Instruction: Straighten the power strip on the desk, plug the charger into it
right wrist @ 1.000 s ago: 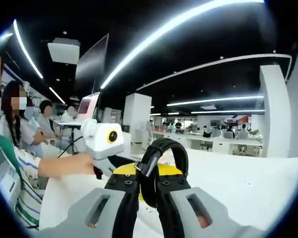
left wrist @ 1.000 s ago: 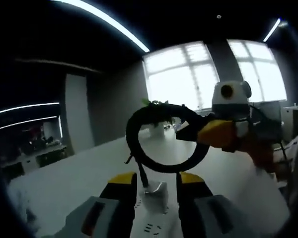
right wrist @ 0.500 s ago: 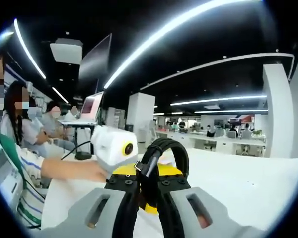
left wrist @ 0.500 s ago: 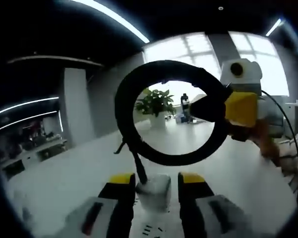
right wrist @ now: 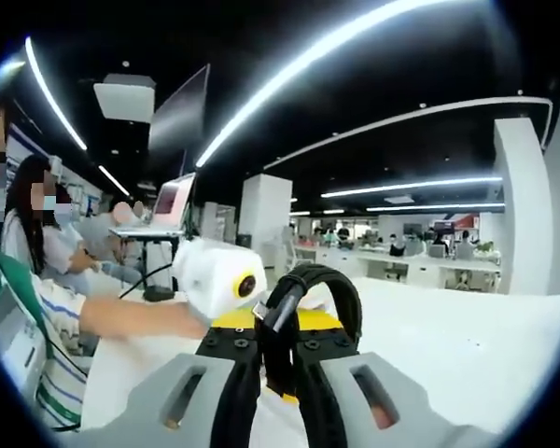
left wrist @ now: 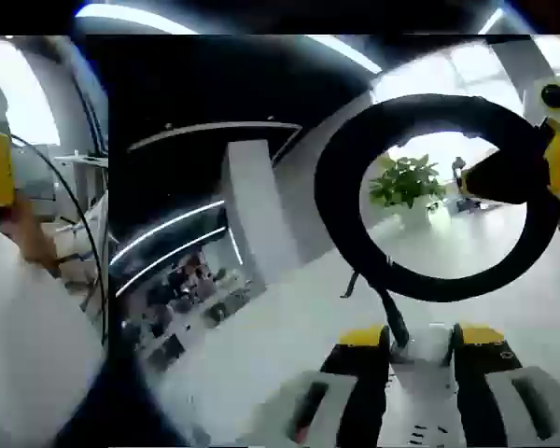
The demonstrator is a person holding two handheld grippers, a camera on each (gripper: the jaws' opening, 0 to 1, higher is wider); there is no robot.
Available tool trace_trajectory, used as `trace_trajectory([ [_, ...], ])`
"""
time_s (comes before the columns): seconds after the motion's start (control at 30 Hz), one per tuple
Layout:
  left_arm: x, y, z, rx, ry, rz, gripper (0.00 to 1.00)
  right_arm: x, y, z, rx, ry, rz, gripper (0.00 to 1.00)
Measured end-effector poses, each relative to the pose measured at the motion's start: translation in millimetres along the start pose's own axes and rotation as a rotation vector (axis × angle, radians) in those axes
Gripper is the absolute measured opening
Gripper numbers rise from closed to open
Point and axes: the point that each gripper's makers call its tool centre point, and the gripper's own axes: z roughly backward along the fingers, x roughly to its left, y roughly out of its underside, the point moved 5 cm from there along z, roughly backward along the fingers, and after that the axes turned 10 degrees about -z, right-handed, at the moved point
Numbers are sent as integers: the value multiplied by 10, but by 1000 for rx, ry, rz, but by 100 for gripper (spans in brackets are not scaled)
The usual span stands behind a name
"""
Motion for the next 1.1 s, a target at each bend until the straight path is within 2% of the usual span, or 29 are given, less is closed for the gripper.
trace_trajectory([
  [0.07, -13, 12, 11, 11, 7, -1, 26, -9, -3, 7, -2, -5, -11, 11],
  [0.4, -70, 56, 63, -15, 21, 32, 25, 18, 21, -11, 13, -13, -15, 11],
  [0.63, -76, 31, 34, 42, 10, 15, 25, 31, 16, -13, 7, -23, -29, 11],
  [0.9, -17, 97, 57, -19, 38, 104, 25, 21, 41, -15, 15, -24, -44, 11],
  [1.0, -48, 74, 36, 1, 32, 77, 24, 23, 36, -15, 17, -26, -42, 11],
  [1.1, -65, 47, 16, 66, 18, -2, 24, 45, 32, -19, 14, -36, -48, 11],
])
